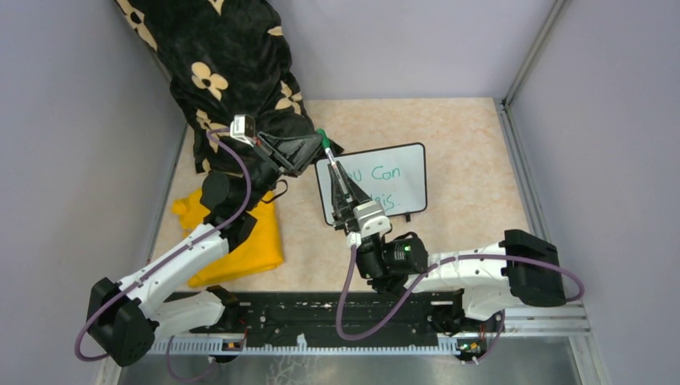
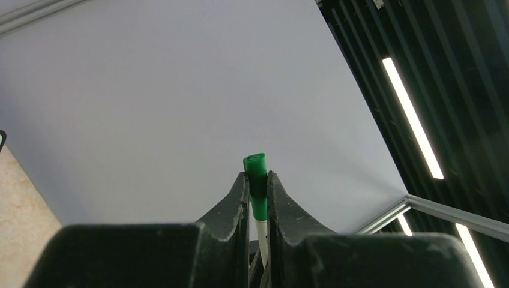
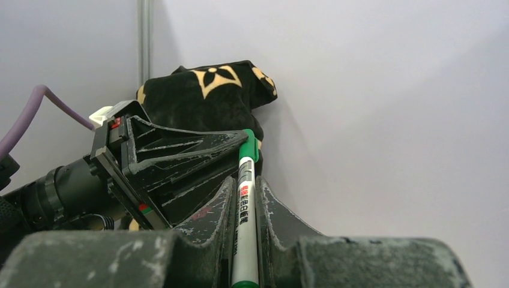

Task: Write a sentence on the whiteboard
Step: Close the whiteboard marker at the center of the board, then place the whiteboard marker at the center of the board.

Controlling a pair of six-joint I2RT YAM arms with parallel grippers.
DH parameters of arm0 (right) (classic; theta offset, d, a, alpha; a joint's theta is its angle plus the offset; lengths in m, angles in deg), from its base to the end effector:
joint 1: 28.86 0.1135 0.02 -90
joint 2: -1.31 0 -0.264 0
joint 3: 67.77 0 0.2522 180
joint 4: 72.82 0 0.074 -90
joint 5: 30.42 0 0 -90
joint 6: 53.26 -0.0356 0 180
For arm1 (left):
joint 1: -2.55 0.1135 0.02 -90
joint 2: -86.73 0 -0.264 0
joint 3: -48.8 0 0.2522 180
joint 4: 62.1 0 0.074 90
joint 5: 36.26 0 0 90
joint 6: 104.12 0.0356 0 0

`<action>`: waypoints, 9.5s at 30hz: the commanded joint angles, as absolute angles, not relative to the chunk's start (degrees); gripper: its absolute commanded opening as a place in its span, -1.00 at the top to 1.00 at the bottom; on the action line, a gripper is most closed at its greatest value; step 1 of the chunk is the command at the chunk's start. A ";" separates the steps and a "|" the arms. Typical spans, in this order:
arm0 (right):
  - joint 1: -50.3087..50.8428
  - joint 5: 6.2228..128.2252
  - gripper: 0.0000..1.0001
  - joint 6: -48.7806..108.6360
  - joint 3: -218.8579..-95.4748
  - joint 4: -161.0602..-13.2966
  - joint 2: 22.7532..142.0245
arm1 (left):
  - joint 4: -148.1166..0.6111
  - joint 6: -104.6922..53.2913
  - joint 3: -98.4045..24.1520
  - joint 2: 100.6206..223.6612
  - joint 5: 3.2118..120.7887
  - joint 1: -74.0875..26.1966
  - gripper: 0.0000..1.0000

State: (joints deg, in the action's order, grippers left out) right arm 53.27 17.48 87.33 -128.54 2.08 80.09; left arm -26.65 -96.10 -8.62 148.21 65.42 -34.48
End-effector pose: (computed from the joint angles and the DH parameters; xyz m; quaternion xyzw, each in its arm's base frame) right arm 0.0597 0.2576 0.3786 -0.1055 0.4220 0.1446 0.8887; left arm 0.1860 -0.1494 0.3843 -0.1041 0.4839 -0.7728 0.3973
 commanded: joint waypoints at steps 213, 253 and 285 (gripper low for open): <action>54.02 18.54 1.00 79.17 -126.65 -3.70 68.68 | -41.71 -77.45 -9.69 148.54 72.28 -48.86 0.59; 54.02 19.64 1.00 73.22 -124.42 -10.73 65.86 | -39.02 -76.33 -14.13 145.50 70.60 -38.63 -0.30; 53.99 21.83 0.38 63.75 -128.09 -35.45 61.49 | -39.49 -73.36 -14.89 144.64 70.65 -38.49 1.00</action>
State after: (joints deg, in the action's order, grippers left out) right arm 53.86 18.52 71.05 -123.27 -20.39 65.21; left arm -38.60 -75.77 -14.06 145.80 72.20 -38.81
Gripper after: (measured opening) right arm 0.152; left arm 0.189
